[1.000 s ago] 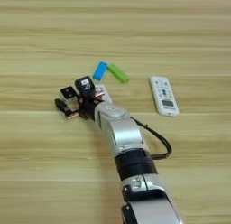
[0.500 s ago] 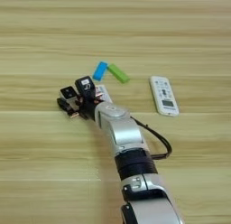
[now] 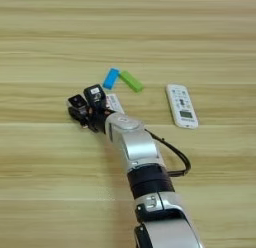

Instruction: Move the objects on the table

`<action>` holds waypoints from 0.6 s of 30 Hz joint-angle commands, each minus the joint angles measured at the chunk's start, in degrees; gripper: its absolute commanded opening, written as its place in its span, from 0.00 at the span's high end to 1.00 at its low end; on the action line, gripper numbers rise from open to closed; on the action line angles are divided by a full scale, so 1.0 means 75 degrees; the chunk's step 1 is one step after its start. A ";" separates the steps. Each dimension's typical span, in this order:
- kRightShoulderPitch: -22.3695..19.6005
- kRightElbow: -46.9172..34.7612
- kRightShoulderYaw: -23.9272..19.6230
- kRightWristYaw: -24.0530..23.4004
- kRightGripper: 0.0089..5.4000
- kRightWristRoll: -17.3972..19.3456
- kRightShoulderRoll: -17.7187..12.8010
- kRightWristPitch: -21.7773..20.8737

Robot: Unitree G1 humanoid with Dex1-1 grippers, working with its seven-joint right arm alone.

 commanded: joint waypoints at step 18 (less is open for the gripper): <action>-0.0553 -0.0239 -0.0137 -0.0106 0.54 -0.0020 -0.0129 -0.0248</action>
